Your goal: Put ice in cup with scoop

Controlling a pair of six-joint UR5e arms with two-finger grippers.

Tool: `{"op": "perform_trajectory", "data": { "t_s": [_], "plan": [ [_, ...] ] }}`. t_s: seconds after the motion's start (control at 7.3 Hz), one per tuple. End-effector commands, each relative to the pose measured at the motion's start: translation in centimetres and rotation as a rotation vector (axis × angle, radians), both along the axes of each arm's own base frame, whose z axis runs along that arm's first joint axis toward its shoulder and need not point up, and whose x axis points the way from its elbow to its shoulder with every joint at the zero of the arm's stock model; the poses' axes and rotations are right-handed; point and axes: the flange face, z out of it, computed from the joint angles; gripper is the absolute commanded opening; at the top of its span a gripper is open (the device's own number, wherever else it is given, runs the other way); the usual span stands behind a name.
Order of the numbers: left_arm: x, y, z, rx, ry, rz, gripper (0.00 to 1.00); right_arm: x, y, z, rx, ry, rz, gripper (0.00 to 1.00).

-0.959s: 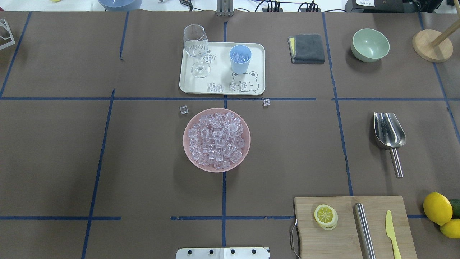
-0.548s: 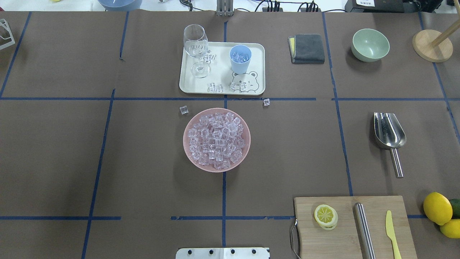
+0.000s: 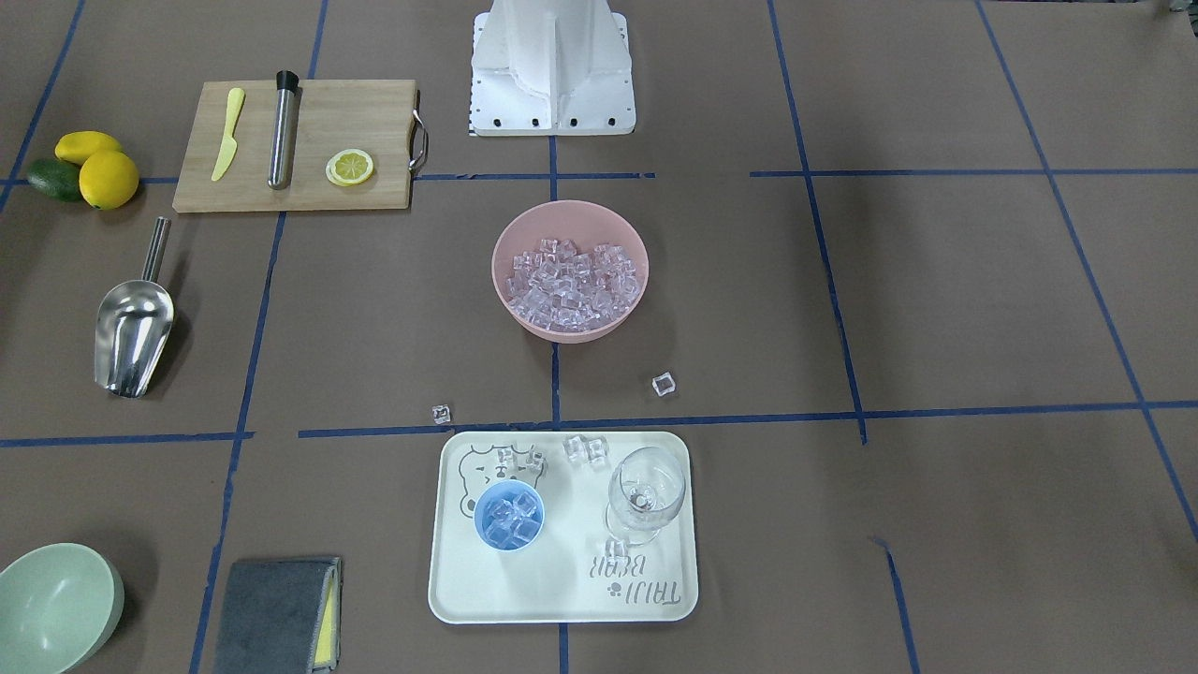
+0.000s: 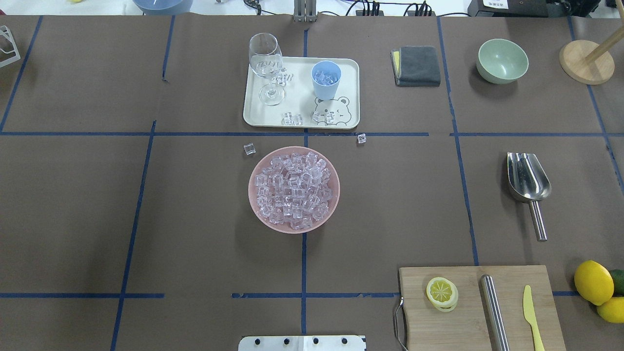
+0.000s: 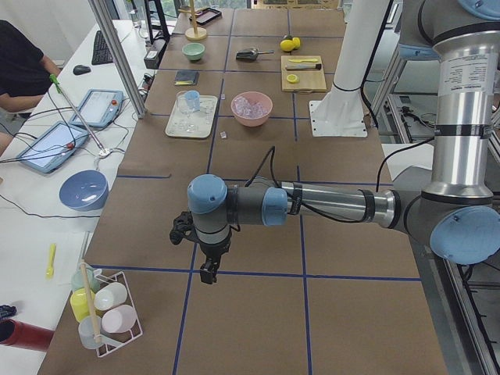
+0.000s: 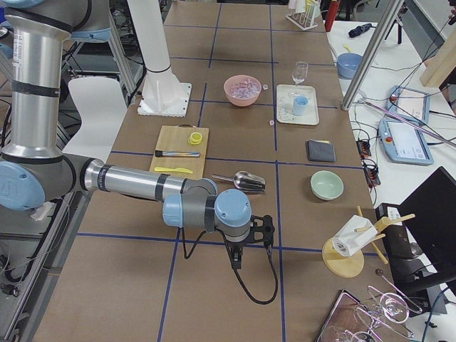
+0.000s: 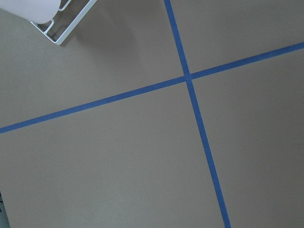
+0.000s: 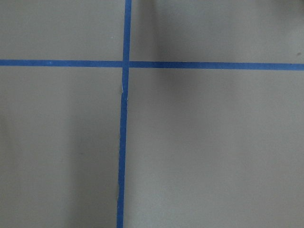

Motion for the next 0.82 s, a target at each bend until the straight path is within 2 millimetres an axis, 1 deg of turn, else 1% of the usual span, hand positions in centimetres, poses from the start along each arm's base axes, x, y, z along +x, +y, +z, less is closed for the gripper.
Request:
{"op": "perform_trajectory", "data": {
  "t_s": [0.0,0.14,0.27,0.69],
  "plan": [
    [0.1,0.5,0.4,-0.013,0.017,-0.002,1.0,0.2,-0.3,-1.1,-0.005,-0.049,0.031,1.0],
    [0.1,1.3,1.2,-0.03,0.019,-0.003,1.0,0.2,-0.5,-2.3,-0.015,-0.055,0.057,1.0],
    [0.1,1.3,1.2,-0.03,0.019,-0.003,1.0,0.2,-0.6,-3.1,-0.027,-0.057,0.081,1.0],
    [0.1,1.3,1.2,-0.029,0.019,-0.003,1.0,0.2,-0.6,-3.2,-0.022,-0.059,0.082,1.0]
  ]
}}
